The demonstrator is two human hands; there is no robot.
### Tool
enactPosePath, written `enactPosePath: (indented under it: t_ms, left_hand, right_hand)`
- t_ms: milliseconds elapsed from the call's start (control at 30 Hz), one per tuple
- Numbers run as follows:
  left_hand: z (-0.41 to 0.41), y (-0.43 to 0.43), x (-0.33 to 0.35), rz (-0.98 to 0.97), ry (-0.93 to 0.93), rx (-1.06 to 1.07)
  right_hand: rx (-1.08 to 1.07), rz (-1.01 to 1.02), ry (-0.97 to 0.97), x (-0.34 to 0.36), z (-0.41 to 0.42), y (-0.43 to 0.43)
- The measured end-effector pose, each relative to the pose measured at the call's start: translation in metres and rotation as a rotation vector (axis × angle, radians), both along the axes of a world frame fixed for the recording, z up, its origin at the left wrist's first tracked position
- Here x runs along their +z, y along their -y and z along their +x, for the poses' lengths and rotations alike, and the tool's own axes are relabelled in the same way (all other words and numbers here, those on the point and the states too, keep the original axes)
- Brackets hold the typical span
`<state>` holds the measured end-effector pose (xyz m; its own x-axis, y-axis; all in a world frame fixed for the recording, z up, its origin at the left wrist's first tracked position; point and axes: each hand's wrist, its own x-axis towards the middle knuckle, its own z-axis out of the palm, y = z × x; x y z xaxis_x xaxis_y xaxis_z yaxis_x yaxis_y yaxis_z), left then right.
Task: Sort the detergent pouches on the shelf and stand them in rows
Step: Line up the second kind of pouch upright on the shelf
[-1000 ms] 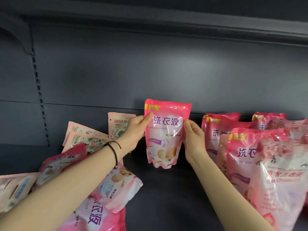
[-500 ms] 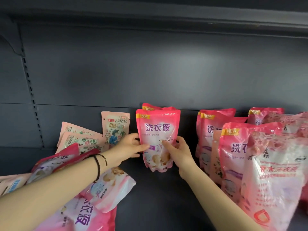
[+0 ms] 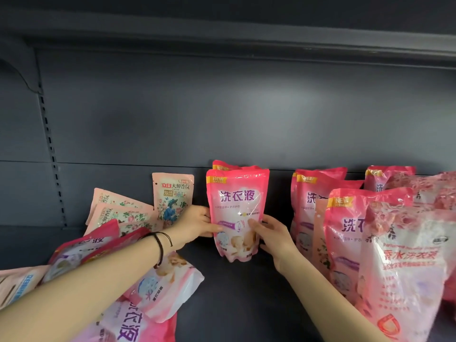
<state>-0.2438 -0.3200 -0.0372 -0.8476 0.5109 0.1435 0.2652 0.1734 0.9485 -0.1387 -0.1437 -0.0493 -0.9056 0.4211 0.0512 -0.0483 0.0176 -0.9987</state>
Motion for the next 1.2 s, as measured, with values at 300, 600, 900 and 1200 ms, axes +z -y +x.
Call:
enactPosePath:
  t_ms: [300,600,900,1200]
  left_hand:
    - [-0.008,-0.003,0.001,0.027,-0.038,-0.111]
    - [-0.025,-0.003,0.005,0.001,-0.121,-0.129]
    - [-0.024,0.009,-0.017,-0.291,-0.181,-0.148]
    - [-0.011,-0.005,-0.022,-0.56,-0.389,-0.095]
  right_hand:
    - [-0.14,0.112,0.069,-0.009,-0.002,-0.011]
    - [-0.271,0.361,0.033,-0.019,-0.012,-0.017]
    - [-0.298,0.46,0.045,-0.019,-0.019,-0.024]
    - [-0.271,0.457,0.043,-0.021,-0.017,-0.025]
